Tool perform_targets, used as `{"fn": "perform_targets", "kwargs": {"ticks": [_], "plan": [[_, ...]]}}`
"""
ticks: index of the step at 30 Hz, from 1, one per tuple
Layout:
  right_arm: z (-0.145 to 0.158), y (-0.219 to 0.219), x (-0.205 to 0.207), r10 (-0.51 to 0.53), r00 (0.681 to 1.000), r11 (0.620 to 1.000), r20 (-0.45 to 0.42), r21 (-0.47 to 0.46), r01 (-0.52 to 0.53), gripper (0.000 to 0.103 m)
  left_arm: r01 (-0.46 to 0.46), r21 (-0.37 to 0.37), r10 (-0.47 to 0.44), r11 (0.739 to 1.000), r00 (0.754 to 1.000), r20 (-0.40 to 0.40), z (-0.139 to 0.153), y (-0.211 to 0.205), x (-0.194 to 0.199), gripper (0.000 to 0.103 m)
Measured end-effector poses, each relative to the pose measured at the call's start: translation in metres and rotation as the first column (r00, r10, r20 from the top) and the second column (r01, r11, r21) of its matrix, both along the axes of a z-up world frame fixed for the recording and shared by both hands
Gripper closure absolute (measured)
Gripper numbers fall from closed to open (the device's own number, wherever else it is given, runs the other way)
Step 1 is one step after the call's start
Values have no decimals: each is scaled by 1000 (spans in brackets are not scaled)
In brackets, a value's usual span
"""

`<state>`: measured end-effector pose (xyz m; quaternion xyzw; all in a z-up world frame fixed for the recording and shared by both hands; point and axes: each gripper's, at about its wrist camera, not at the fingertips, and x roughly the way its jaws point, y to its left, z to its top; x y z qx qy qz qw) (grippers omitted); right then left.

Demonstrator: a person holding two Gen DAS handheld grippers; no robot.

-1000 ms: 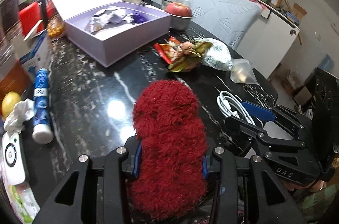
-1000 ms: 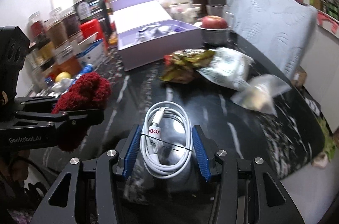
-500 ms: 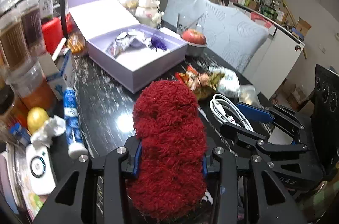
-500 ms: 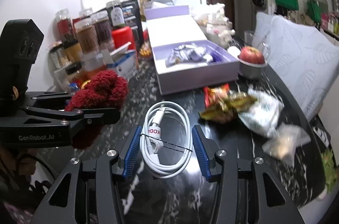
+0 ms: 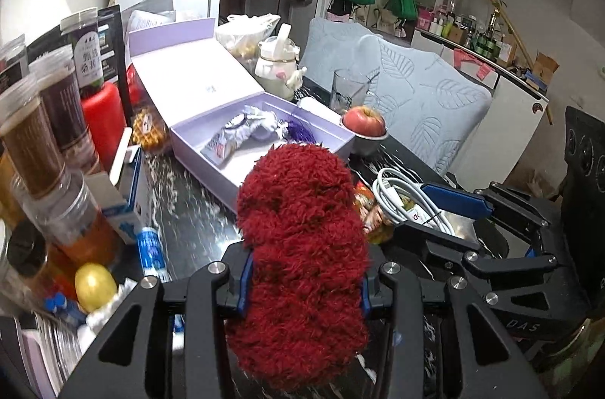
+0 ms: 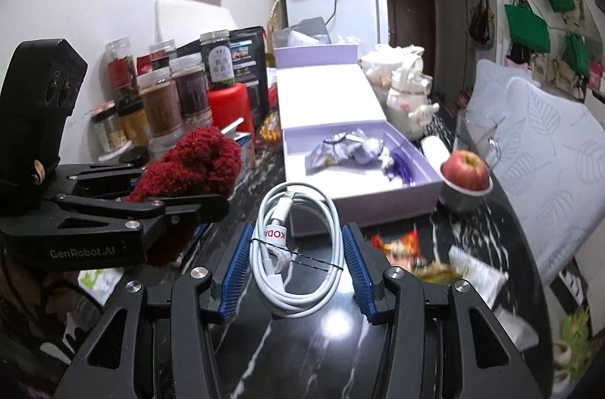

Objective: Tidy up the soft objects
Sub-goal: 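Lift and carry the scrunchie and cable with both tools toward the lavender gift box, then lower the cable into the box and open the right tool while the left tool releases the scrunchie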

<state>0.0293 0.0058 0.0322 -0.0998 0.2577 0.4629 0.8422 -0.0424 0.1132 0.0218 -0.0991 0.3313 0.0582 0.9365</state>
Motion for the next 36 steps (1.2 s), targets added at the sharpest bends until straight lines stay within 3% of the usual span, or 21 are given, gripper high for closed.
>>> {"fn": "perform_targets", "kwargs": {"ticks": [14, 22, 36], "plan": [[13, 47, 74, -11, 1000, 1000, 1, -9, 11, 55, -1, 16, 1, 1000, 1000, 14, 9, 46, 66, 63], [20, 73, 121, -28, 1000, 998, -2, -52, 28, 54, -10, -4, 10, 1000, 1000, 5, 10, 76, 111, 63], [39, 128, 190, -35, 999, 992, 40, -117, 40, 54, -35, 33, 35, 999, 999, 0, 24, 114, 183, 63]]}}
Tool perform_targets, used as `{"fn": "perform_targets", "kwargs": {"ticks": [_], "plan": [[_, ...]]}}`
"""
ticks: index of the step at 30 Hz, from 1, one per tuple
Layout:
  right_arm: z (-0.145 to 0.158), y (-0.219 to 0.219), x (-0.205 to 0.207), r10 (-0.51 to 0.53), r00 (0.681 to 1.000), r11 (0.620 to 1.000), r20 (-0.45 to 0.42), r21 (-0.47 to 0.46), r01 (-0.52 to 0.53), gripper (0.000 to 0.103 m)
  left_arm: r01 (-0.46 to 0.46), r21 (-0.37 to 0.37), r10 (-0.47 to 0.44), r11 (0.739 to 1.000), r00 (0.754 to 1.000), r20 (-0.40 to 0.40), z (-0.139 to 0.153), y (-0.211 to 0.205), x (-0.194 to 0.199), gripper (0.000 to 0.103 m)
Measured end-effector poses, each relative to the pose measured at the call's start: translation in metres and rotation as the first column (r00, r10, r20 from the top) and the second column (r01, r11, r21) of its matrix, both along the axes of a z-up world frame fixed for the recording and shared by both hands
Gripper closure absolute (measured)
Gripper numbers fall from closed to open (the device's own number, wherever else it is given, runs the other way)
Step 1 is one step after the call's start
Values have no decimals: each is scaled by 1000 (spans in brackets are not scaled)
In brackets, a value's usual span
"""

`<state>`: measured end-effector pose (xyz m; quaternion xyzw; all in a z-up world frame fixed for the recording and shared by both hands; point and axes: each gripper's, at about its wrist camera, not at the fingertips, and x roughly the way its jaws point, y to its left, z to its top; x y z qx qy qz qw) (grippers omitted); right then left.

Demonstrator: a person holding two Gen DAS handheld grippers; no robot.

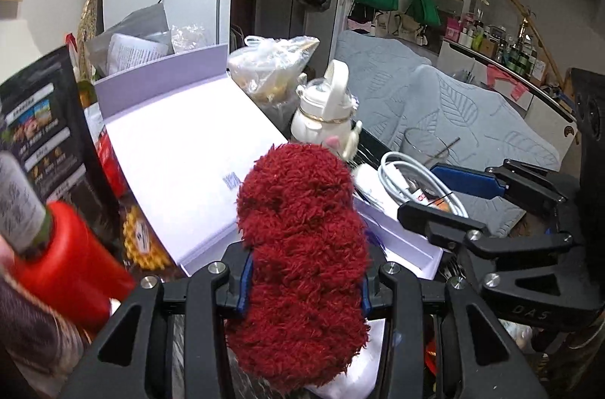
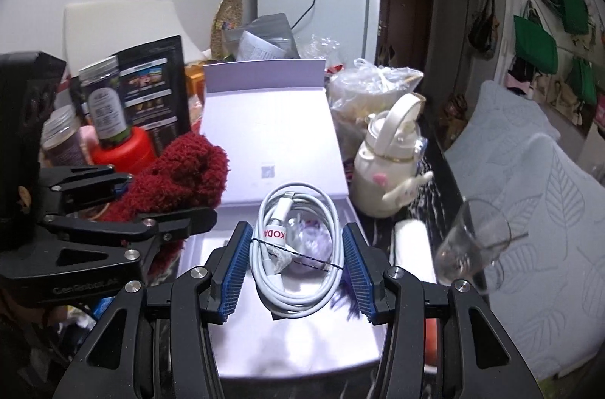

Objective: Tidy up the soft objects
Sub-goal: 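Lower the cable into the box and open the right tool while the left tool releases the scrunchie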

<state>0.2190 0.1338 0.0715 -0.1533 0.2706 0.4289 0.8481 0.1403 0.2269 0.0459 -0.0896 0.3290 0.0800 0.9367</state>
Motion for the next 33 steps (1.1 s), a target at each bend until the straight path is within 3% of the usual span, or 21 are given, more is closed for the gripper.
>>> {"fn": "perform_targets", "kwargs": {"ticks": [6, 15, 33], "plan": [[-2, 20, 34, -9, 997, 1000, -70, 4, 9, 54, -15, 11, 15, 1000, 1000, -15, 3, 16, 24, 63], [-28, 48, 75, -37, 984, 998, -174, -50, 28, 54, -39, -13, 38, 999, 995, -94, -25, 36, 55, 63], [-79, 75, 108, -22, 971, 991, -236, -134, -10, 54, -22, -68, 6, 997, 973, -232, -81, 42, 82, 63]]}}
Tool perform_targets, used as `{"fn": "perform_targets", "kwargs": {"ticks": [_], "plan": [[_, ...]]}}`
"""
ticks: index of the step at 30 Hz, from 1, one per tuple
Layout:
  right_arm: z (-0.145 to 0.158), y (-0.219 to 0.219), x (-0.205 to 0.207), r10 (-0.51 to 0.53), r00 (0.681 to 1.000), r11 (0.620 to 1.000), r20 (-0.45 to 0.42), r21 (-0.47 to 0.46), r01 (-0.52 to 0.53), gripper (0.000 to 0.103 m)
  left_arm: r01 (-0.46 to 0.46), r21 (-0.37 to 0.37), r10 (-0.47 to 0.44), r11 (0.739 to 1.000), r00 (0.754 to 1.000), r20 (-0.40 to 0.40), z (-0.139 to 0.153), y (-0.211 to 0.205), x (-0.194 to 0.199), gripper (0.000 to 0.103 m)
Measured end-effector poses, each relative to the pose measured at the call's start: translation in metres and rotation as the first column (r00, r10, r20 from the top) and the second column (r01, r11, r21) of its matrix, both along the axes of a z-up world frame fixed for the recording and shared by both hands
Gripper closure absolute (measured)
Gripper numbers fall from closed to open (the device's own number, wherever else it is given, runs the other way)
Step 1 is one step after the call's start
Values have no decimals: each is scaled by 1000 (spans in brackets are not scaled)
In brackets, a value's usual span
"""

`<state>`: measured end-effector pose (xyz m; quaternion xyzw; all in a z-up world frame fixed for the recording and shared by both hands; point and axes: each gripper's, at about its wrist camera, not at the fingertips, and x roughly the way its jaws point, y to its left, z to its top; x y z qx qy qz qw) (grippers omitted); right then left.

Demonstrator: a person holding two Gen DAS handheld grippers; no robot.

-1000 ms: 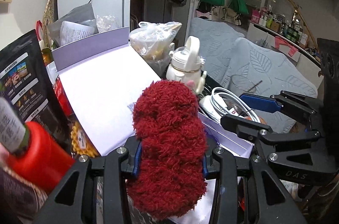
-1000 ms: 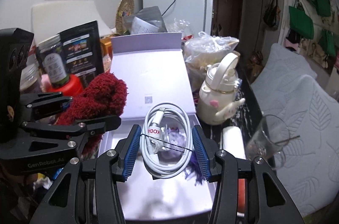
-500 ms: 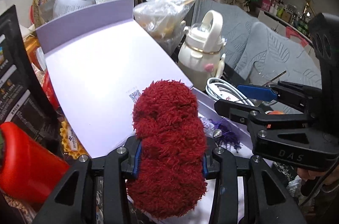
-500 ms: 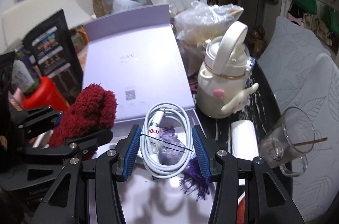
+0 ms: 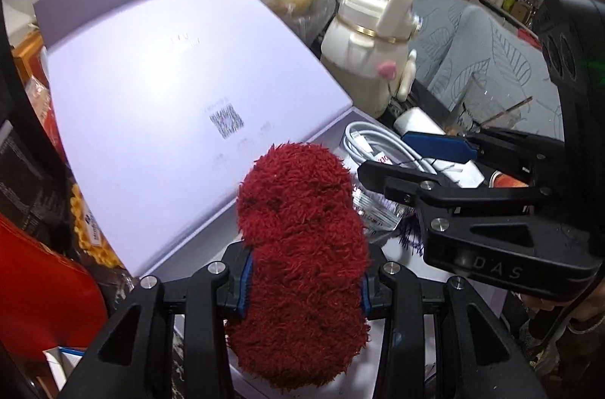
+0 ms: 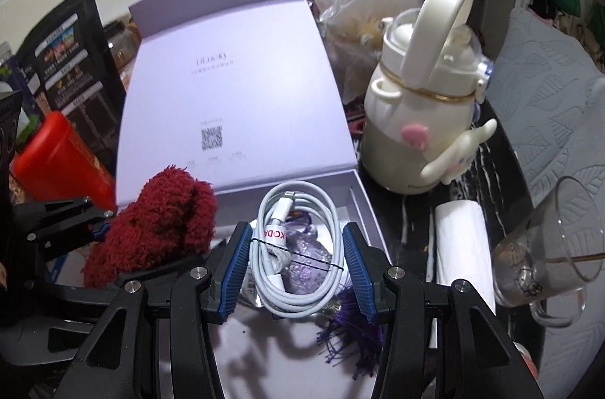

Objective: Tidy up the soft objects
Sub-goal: 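Lower the cable into the box and open the right tool while the left tool releases the scrunchie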

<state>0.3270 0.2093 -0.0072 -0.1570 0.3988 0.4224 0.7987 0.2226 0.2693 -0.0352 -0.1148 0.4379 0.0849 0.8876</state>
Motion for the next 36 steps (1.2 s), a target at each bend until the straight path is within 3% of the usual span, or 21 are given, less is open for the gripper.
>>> {"fn": "perform_targets", "kwargs": {"ticks": [9, 16, 25, 27, 30, 36], "plan": [[-22, 5, 7, 10, 999, 999, -46, -39, -11, 54, 1, -37, -3, 999, 999, -39, -13, 2, 6, 63], [-33, 6, 12, -15, 999, 998, -49, -59, 12, 54, -19, -106, 11, 994, 998, -67, -26, 10, 9, 62], [-32, 3, 17, -38, 997, 997, -69, -70, 34, 52, -78, -37, 75, 996, 995, -68, -26, 14, 12, 54], [-31, 2, 16, -42, 997, 997, -70, -70, 37, 45, -79, -38, 76, 996, 994, -76, -26, 16, 13, 54], [-29, 0, 14, -46, 997, 996, -64, -75, 41, 43, -91, -56, 85, 994, 992, -91, -27, 19, 14, 45], [-19, -9, 7, -56, 998, 996, -35, -76, 53, 43, -106, 6, 106, 994, 991, -78, -19, 17, 11, 37]]}}
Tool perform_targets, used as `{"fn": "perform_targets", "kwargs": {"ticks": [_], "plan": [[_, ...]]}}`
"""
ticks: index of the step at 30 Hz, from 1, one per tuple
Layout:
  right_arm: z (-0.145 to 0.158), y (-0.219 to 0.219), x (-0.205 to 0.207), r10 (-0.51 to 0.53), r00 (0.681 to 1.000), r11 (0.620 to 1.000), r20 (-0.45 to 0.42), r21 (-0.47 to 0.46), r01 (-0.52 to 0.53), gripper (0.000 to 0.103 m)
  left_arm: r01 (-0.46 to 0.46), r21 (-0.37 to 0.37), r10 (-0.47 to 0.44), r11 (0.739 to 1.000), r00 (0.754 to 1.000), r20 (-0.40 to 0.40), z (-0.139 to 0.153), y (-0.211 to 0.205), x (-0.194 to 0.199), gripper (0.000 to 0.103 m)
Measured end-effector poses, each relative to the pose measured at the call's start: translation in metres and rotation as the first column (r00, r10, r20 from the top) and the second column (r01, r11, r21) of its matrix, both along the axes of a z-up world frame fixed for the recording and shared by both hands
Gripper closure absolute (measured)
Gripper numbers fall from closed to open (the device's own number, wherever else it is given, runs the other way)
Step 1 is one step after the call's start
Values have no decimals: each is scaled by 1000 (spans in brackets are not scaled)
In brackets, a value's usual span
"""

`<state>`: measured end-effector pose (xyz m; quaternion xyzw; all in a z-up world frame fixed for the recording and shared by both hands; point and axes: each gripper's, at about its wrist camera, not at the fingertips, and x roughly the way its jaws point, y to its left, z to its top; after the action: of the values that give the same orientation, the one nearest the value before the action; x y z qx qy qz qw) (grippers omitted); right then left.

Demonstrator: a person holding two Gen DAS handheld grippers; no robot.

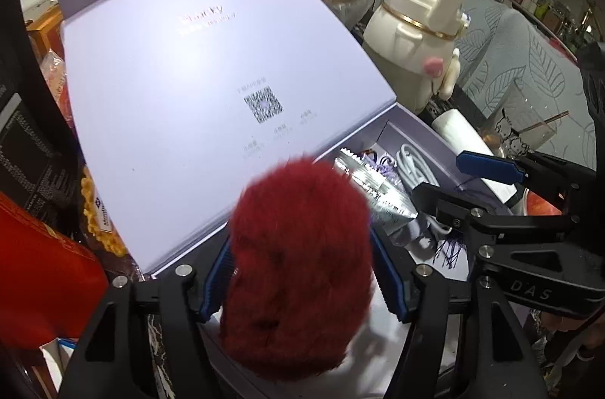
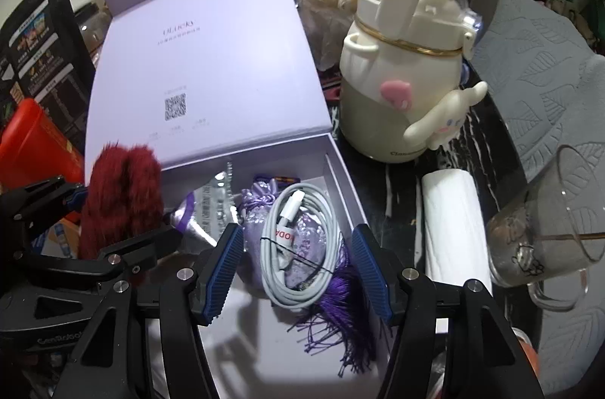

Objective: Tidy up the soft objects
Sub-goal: 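Lower the cable into the box and open the right tool while the left tool releases the scrunchie, then withdraw both tools from the box back toward the remaining items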

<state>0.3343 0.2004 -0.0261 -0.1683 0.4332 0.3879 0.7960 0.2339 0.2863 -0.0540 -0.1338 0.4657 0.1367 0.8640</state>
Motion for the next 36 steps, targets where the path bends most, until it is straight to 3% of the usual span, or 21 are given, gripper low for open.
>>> {"fn": "perform_targets", "kwargs": {"ticks": [14, 29, 32, 36], "plan": [[52, -24, -24, -15, 996, 998, 84, 62, 10, 43, 11, 59, -17, 998, 995, 99, 58, -19, -19, 37], [125, -89, -100, -64, 972, 989, 225, 142, 32, 43, 39, 142, -71, 989, 972, 226, 132, -71, -79, 37], [135, -104, -118, -81, 966, 987, 244, 156, 43, 36, 45, 169, -87, 985, 965, 249, 145, -84, -96, 37], [146, -123, -146, -92, 958, 984, 272, 171, 46, 36, 58, 171, -106, 984, 952, 287, 156, -99, -119, 37]]}}
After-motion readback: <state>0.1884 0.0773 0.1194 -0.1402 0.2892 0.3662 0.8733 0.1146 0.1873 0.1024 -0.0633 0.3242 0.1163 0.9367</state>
